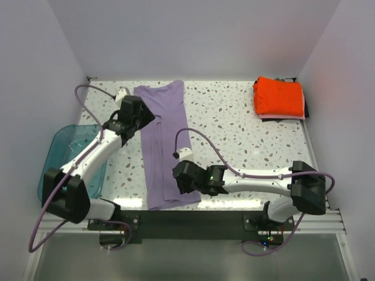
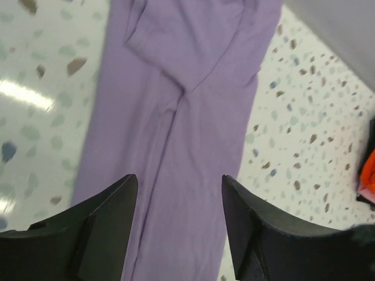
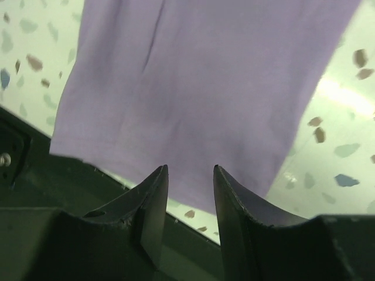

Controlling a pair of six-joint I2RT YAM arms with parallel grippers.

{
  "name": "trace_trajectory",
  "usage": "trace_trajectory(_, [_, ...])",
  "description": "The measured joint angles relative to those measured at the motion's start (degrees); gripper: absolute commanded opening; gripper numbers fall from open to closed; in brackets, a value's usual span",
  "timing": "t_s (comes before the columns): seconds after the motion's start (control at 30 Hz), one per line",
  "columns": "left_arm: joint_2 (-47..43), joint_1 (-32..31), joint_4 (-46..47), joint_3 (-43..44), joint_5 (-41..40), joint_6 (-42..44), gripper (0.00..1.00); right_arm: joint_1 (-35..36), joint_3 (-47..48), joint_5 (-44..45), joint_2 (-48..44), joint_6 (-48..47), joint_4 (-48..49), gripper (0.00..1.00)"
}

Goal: Fold and stack the t-shirts
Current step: Fold the tshirt

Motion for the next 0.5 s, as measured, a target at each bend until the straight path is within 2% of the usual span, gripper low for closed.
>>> trace_trajectory(0.13, [-10.3, -1.7, -3.6, -13.2, -2.6, -3.7, 0.61, 5.2, -0.5, 0.1, 1.4, -0.5, 0.3, 0.40])
trace_trajectory(0.23, [-16.9, -2.8, -6.8, -19.8, -4.5, -5.8, 0.60, 7.5, -0.4, 0.5, 3.8, -0.6, 0.3, 0.41])
trace_trajectory(0.5, [-27.5, -10.9, -14.8, -28.4, -6.6, -12.7, 0.59, 6.9, -3.2, 5.3, 4.1, 1.3, -1.9, 0.52])
